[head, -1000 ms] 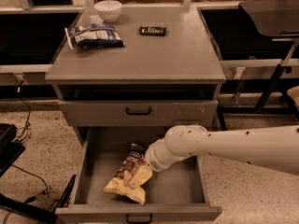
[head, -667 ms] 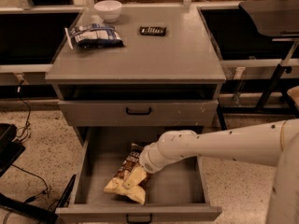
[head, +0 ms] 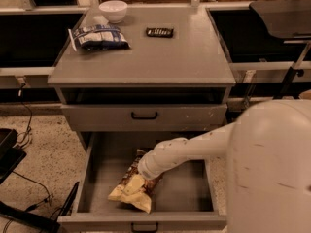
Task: Pick brown chip bag from middle drawer and place on counter
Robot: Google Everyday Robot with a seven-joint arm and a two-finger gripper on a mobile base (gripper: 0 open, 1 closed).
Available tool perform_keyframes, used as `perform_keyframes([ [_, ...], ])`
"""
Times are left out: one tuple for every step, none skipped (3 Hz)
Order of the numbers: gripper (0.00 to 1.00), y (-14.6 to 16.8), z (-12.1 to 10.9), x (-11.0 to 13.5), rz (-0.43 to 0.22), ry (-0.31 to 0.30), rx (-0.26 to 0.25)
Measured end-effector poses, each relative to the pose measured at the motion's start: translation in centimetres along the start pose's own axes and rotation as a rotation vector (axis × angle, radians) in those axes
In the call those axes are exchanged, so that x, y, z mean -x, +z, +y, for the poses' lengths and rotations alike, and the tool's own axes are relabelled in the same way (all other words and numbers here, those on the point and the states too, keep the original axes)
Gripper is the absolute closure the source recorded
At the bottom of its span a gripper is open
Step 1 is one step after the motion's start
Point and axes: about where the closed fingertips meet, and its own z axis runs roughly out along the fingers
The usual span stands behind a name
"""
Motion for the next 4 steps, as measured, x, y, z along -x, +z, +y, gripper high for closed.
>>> perform_keyframes([
  [0.19,2.5,-0.2,-1.1,0.041,0.002,-0.001],
  [0.42,4.7,0.7,-2.7,0.082,0.028,0.008],
  [0.66,4.4,0.8,-2.4,0.083,0.027,0.007],
  [0.89,3.9,0.9,-2.1,0.083,0.027,0.007],
])
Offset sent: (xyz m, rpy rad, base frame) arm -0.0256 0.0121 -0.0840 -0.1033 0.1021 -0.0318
